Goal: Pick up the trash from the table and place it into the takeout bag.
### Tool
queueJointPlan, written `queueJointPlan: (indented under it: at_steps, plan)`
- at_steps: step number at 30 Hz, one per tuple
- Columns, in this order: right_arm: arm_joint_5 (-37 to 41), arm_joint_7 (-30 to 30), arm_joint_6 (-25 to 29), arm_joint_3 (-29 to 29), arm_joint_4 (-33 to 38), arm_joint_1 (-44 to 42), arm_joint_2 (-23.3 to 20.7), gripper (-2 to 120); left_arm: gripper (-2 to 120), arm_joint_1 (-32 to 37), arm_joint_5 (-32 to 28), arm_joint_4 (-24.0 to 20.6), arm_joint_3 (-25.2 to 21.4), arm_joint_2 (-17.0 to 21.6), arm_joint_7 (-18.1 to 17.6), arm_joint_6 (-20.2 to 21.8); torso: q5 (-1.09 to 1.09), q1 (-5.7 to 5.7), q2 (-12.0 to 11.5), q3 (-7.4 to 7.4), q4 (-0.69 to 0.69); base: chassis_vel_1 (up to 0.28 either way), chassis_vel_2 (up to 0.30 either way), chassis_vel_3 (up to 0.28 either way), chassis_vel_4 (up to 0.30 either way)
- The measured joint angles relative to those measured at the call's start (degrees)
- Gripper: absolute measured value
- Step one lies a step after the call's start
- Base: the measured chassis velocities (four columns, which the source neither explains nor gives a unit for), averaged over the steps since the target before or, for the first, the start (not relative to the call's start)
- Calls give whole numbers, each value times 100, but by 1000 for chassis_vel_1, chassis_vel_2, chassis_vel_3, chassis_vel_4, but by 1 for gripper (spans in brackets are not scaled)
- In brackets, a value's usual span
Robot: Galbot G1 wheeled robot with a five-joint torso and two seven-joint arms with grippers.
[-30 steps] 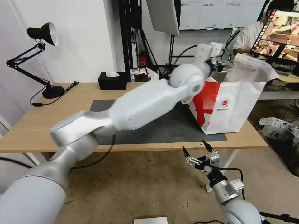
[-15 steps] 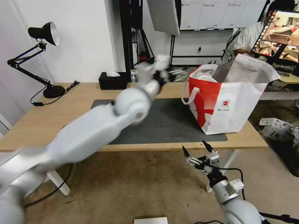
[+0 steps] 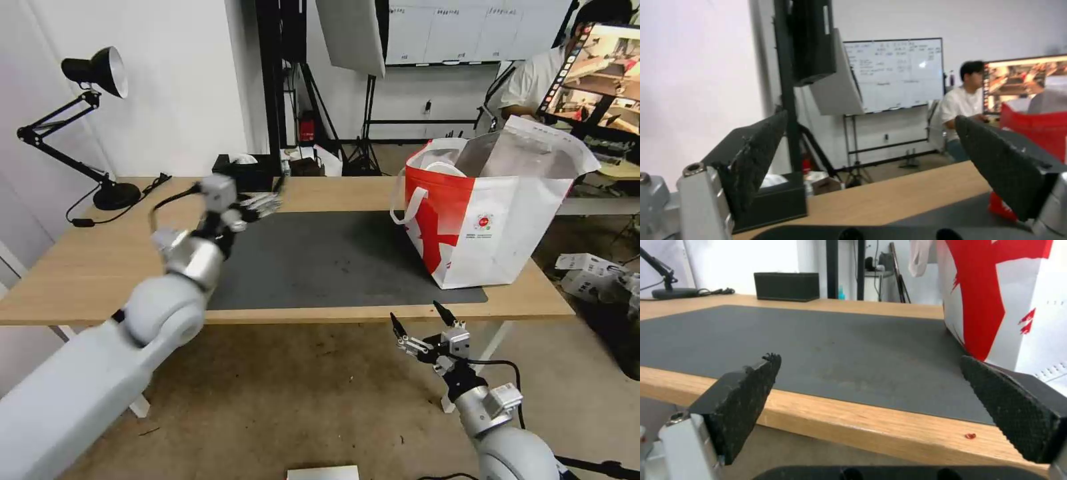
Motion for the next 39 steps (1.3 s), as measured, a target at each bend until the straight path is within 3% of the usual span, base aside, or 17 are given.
queueJointPlan:
  at_steps: [6, 13, 16, 23, 39]
  plan:
    - [0, 0, 0, 0, 0, 0, 0, 100, 100, 1774, 755, -475, -1370, -427, 134, -37, -1, 0, 0, 0, 0, 0, 0, 0, 0]
    - [0, 0, 0, 0, 0, 0, -1, 100, 100, 3125, 1224, -653, -2284, -1004, 253, -123, 0, 0, 0, 0, 1, 0, 0, 0, 0]
    - [0, 0, 0, 0, 0, 0, 0, 100, 100, 3571, 1272, -713, -2453, -1300, 299, -145, 0, 0, 0, 0, 1, 0, 0, 0, 0]
    - [0, -1, 0, 0, 0, 0, 0, 100, 100, 3911, 1267, -697, -2501, -1564, 322, -87, 1, 0, 0, 0, 0, 0, 0, 0, 0]
    - [0, -1, 0, 0, 0, 0, 0, 100, 100, 4484, 888, -917, -2405, -1874, 466, 709, 1, 1, 0, 1, 1, 0, 0, 0, 0]
